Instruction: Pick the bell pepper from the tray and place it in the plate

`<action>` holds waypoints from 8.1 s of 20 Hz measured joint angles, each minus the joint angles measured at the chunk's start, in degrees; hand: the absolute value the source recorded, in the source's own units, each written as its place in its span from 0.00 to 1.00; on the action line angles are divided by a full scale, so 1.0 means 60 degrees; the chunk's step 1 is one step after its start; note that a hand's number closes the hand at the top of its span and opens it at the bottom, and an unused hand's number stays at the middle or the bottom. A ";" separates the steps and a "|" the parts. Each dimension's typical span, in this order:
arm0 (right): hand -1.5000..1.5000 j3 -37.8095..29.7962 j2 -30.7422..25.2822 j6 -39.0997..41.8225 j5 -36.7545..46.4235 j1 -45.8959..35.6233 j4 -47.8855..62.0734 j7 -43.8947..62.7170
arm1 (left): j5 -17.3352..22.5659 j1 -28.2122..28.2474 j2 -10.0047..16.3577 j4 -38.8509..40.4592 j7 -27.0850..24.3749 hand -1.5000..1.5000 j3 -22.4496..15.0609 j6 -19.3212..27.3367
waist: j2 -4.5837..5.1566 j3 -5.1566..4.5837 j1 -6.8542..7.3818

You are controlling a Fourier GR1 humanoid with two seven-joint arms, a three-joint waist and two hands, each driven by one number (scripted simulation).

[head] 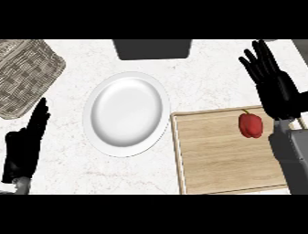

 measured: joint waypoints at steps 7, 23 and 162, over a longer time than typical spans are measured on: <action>1.00 0.0961 0.0000 -0.0828 0.1754 -0.1222 0.0749 0.0419 | 0.0320 -0.1525 0.0231 -0.0342 -0.0661 0.50 0.0403 -0.1155 | -0.0015 -0.0193 0.0293; 0.00 0.2058 0.1385 -0.6665 0.6057 0.0091 0.0297 0.1435 | 0.1194 -0.2329 0.0178 0.0117 -0.1404 0.50 0.1241 -0.2744 | -0.0080 -0.0106 0.0206; 0.00 0.5549 0.2709 -0.8104 0.9389 -0.5247 0.4692 0.9392 | -0.0342 -0.3696 -0.1662 0.0675 -0.0903 0.50 0.2142 -0.4372 | 0.0176 -0.0086 0.1289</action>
